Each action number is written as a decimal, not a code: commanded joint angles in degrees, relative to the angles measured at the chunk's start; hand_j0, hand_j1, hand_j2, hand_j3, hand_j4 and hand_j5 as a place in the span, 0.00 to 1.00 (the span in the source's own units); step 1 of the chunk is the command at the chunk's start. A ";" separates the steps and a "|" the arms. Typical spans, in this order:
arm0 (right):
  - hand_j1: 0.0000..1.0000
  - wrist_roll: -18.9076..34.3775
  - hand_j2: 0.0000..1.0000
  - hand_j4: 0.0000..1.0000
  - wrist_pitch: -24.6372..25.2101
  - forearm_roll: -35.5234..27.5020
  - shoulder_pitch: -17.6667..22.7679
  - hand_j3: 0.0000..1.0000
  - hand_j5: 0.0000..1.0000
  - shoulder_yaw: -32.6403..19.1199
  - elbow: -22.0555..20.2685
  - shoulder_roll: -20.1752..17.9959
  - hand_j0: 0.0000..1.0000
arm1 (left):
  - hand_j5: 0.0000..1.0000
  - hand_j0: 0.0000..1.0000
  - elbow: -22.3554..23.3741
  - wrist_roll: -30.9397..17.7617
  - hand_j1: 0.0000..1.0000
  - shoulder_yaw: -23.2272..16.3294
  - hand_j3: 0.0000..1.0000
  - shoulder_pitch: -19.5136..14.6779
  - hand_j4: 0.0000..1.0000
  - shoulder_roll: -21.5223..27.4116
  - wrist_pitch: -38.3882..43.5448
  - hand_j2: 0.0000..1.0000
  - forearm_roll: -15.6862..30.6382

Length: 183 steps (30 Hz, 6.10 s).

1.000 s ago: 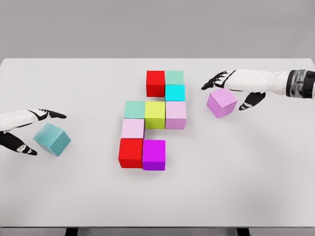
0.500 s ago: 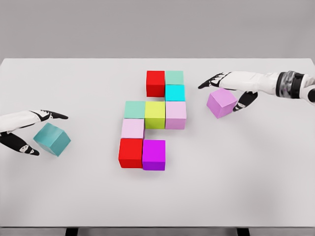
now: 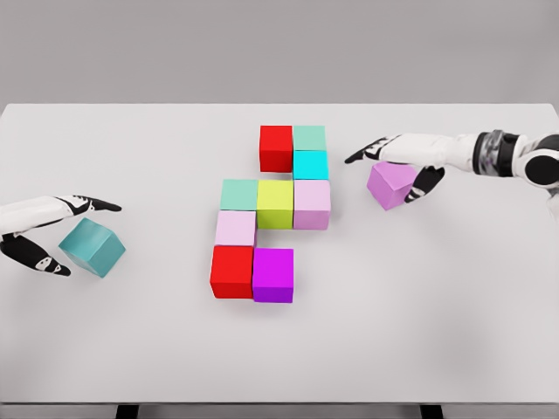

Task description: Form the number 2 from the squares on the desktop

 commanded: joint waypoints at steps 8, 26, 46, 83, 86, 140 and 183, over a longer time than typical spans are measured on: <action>1.00 -0.02 1.00 1.00 0.04 -0.22 -1.23 1.00 1.00 1.47 5.20 2.45 1.00 | 1.00 1.00 2.37 0.02 1.00 -0.46 1.00 -0.88 1.00 -1.79 0.14 1.00 -0.53; 1.00 -0.02 1.00 1.00 0.04 0.92 -2.11 1.00 1.00 1.56 8.19 3.24 1.00 | 0.93 0.93 3.33 0.02 0.93 -1.77 0.93 -1.40 0.93 -2.58 0.14 0.93 -2.20; 0.43 -0.02 0.43 0.43 -2.00 1.89 -3.08 0.43 0.43 1.56 7.84 3.33 0.43 | 0.50 0.50 2.98 0.02 0.50 -3.01 0.50 -1.23 0.50 -2.58 0.14 0.50 -2.02; 0.40 -0.02 0.40 0.40 -2.00 7.78 4.04 0.40 0.40 1.74 -37.68 -21.81 0.40 | 0.32 0.32 12.74 0.02 0.32 -2.92 0.32 -20.83 0.32 -22.88 13.87 0.32 -5.28; 0.40 -0.02 0.40 0.40 -2.00 8.57 4.04 0.40 0.40 4.72 -38.83 -19.61 0.40 | 0.32 0.32 14.05 0.02 0.32 -2.83 0.32 -21.88 0.32 -24.20 13.87 0.32 -5.45; 1.00 -0.02 1.00 1.00 -2.00 6.37 -1.32 1.00 1.00 9.29 -38.74 -27.51 1.00 | 0.32 0.32 43.06 8.65 0.32 -3.27 0.32 -35.24 0.32 -47.67 14.40 0.32 -16.79; 1.00 -0.02 1.00 1.00 -2.00 9.10 2.90 1.00 1.00 9.47 -37.77 -19.87 1.00 | 0.75 0.75 42.97 10.06 0.75 -3.18 0.75 -34.80 0.75 -48.11 14.75 0.75 -16.09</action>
